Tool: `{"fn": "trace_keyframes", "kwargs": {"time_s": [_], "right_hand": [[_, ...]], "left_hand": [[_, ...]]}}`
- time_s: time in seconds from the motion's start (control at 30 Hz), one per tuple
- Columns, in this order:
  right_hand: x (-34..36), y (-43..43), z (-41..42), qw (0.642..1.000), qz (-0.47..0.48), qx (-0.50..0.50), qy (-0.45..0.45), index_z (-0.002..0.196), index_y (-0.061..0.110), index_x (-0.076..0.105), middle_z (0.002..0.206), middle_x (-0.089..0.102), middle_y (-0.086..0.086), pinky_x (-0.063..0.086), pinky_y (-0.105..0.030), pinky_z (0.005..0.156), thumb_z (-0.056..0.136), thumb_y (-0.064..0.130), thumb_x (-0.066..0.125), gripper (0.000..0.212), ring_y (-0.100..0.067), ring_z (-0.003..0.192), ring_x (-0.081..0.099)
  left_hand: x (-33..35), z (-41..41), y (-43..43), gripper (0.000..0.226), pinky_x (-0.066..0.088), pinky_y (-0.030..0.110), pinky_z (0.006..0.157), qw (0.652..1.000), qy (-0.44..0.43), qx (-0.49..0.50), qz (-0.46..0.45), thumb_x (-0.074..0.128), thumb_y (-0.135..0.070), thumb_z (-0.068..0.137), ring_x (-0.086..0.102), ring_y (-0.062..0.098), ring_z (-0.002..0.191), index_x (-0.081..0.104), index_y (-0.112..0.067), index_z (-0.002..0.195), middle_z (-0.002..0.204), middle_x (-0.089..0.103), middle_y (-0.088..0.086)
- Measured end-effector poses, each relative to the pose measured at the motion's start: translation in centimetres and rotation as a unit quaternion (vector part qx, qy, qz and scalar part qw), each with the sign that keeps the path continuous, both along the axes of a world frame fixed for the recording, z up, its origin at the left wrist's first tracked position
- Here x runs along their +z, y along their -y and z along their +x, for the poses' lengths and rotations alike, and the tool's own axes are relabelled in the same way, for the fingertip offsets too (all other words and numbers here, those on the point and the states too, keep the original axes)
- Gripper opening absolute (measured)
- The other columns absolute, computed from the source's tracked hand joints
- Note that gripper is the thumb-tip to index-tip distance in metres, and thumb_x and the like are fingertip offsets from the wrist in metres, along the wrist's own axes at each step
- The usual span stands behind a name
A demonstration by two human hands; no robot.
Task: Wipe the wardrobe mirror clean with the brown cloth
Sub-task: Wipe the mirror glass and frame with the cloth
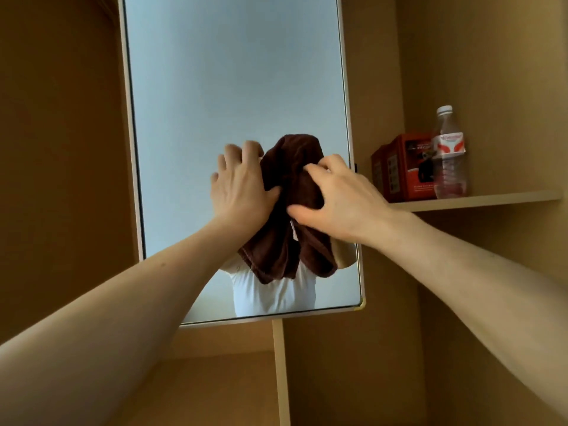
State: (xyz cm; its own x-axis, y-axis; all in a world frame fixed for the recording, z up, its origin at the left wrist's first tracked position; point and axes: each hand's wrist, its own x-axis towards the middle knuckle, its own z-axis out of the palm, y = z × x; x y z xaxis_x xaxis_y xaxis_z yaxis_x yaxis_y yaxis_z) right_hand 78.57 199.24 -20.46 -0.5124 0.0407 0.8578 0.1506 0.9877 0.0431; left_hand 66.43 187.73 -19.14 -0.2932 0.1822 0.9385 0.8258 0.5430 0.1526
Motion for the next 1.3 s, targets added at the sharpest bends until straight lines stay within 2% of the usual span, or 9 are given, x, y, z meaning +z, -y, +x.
{"fn": "trace_keyframes", "kwargs": {"time_s": [0.17, 0.37, 0.43, 0.5, 0.6, 0.73, 0.9, 1.2, 1.3], "right_hand": [[-0.9, -1.2, -0.1, 0.995, 0.086, -0.032, -0.045, 0.134, 0.015, 0.037, 0.129, 0.039, -0.003, 0.049, -0.036, 0.069, 0.087, 0.019, 0.061, 0.053, -0.024, 0.104, 0.053], [-1.4, -1.1, -0.6, 0.997, 0.054, 0.034, -0.052, 0.145, 0.022, 0.024, 0.14, 0.035, -0.004, 0.041, -0.029, 0.069, 0.086, 0.013, 0.057, 0.068, -0.024, 0.1, 0.055], [-3.2, -1.1, -1.1, 0.997, 0.038, 0.057, -0.039, 0.148, 0.026, 0.014, 0.149, 0.024, -0.008, 0.044, -0.036, 0.093, 0.086, 0.028, 0.058, 0.075, -0.027, 0.122, 0.044], [-6.3, -1.5, -1.9, 0.997, 0.072, 0.014, -0.024, 0.149, 0.025, 0.015, 0.154, 0.012, -0.014, 0.025, -0.043, 0.113, 0.087, 0.034, 0.058, 0.076, -0.032, 0.14, 0.02], [-9.0, -3.3, -2.6, 0.989, 0.145, -0.037, -0.017, 0.149, 0.019, 0.021, 0.154, 0.015, -0.022, 0.022, -0.049, 0.114, 0.088, 0.033, 0.057, 0.073, -0.037, 0.142, 0.017], [-4.0, -5.4, -3.0, 0.981, 0.18, -0.054, -0.053, 0.149, 0.015, 0.023, 0.152, 0.017, -0.027, 0.02, -0.05, 0.114, 0.089, 0.034, 0.052, 0.069, -0.042, 0.14, 0.02], [2.8, -5.6, -3.3, 0.983, 0.145, -0.058, -0.096, 0.15, 0.016, 0.017, 0.155, 0.007, -0.022, 0.014, -0.046, 0.117, 0.093, 0.027, 0.049, 0.066, -0.036, 0.143, 0.01], [-15.7, -6.1, -3.4, 0.988, 0.091, -0.038, -0.123, 0.148, 0.02, 0.02, 0.152, 0.015, -0.02, 0.018, -0.048, 0.114, 0.094, 0.04, 0.041, 0.061, -0.034, 0.142, 0.014], [-15.6, -7.6, -2.8, 0.986, 0.128, -0.029, -0.103, 0.144, 0.022, 0.023, 0.148, 0.019, -0.02, 0.023, -0.047, 0.113, 0.092, 0.045, 0.048, 0.063, -0.036, 0.138, 0.022]], "left_hand": [[-3.4, 0.6, -0.2, 0.038, 0.028, 0.052, 0.107, 0.964, -0.26, -0.017, -0.056, 0.055, -0.013, 0.081, 0.045, 0.037, 0.122, 0.06, -0.006, 0.118, 0.13, 0.052, 0.02], [-6.7, -1.1, -0.9, 0.093, 0.005, 0.053, 0.117, 0.962, -0.19, 0.038, -0.194, 0.052, -0.063, 0.08, 0.01, 0.034, 0.146, 0.025, -0.007, 0.149, 0.157, 0.016, 0.018], [-7.3, -1.5, -0.9, 0.094, 0.009, 0.055, 0.116, 0.955, -0.211, 0.054, -0.199, 0.048, -0.065, 0.08, 0.014, 0.036, 0.145, 0.026, -0.005, 0.148, 0.156, 0.019, 0.02], [-8.6, -2.0, -1.1, 0.093, 0.011, 0.056, 0.116, 0.951, -0.23, 0.046, -0.201, 0.044, -0.066, 0.082, 0.013, 0.036, 0.145, 0.023, -0.006, 0.149, 0.156, 0.018, 0.02], [-10.8, -2.6, -1.8, 0.101, 0.012, 0.057, 0.116, 0.948, -0.231, 0.049, -0.214, 0.041, -0.076, 0.077, 0.011, 0.035, 0.146, 0.016, -0.011, 0.151, 0.156, 0.018, 0.02], [-5.9, -2.5, -3.6, 0.101, 0.019, 0.062, 0.111, 0.955, -0.235, 0.044, -0.175, 0.042, -0.071, 0.071, 0.023, 0.039, 0.142, 0.027, -0.008, 0.149, 0.152, 0.026, 0.025], [0.6, -0.7, -6.5, 0.099, 0.003, 0.054, 0.117, 0.979, -0.171, 0.033, -0.108, 0.039, -0.065, 0.075, 0.001, 0.03, 0.147, 0.008, -0.011, 0.152, 0.16, 0.004, 0.016], [-14.2, -2.1, -4.7, 0.084, 0.014, 0.056, 0.116, 0.929, -0.297, -0.036, -0.22, 0.052, -0.047, 0.081, 0.011, 0.037, 0.145, 0.026, 0.0, 0.146, 0.154, 0.018, 0.024], [-14.1, -2.9, -4.4, 0.087, 0.014, 0.054, 0.117, 0.909, -0.329, -0.036, -0.252, 0.05, -0.05, 0.078, 0.012, 0.037, 0.145, 0.026, -0.001, 0.147, 0.153, 0.016, 0.023]]}}
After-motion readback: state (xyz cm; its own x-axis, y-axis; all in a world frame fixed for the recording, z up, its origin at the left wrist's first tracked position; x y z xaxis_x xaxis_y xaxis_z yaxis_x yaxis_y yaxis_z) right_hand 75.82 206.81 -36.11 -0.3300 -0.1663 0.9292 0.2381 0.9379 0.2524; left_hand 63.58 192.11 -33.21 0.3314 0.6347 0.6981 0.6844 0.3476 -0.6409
